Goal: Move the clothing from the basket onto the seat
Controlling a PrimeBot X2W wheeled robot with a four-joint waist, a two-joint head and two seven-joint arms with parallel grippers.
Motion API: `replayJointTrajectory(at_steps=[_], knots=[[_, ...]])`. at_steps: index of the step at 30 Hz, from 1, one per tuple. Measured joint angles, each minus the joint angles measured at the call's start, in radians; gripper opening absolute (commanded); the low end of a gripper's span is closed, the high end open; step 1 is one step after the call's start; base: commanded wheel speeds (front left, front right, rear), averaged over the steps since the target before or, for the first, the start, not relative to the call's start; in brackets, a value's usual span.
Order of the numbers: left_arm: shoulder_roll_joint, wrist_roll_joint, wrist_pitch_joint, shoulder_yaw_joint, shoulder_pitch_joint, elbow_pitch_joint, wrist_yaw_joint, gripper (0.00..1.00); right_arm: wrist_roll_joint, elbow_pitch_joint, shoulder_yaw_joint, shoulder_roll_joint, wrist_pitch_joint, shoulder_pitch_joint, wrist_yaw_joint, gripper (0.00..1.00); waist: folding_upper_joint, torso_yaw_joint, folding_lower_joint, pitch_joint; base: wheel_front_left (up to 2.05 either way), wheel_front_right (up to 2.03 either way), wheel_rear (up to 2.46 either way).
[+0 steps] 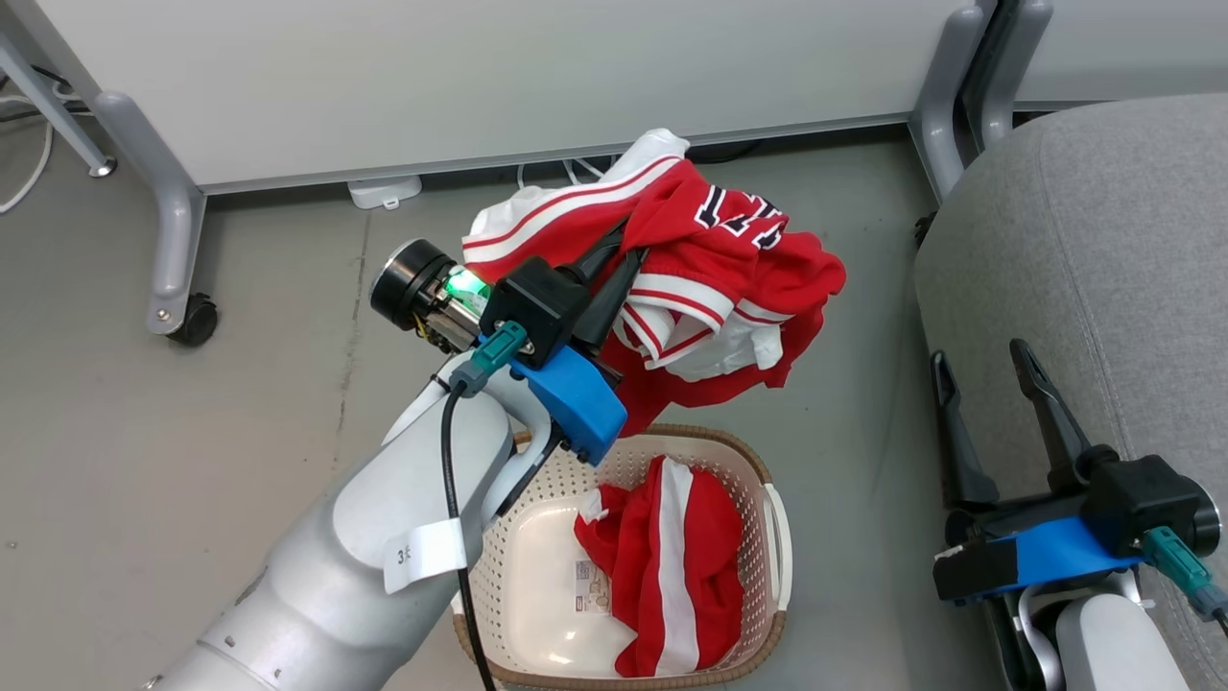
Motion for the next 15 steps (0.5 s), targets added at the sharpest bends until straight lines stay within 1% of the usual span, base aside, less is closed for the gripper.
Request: replayJointTrajectory(at_steps=[9, 15], knots=[[-0.001, 0.003, 0.000, -0.005, 0.015, -0.007, -0.002, 0.00, -0.002, -0.002, 0.012, 0.000, 0.000, 0.005, 0.000, 1.00, 0.0000, 0.008, 0.0000, -0.020, 0.00, 0.00, 0.00], [-0.001, 0.003, 0.000, -0.006, 0.019, -0.010, -0.005, 0.00, -0.040, -0.015, 0.041, -0.002, 0.000, -0.006, 0.000, 1.00, 0.0000, 0.011, 0.0001, -0.023, 0.00, 0.00, 0.00]])
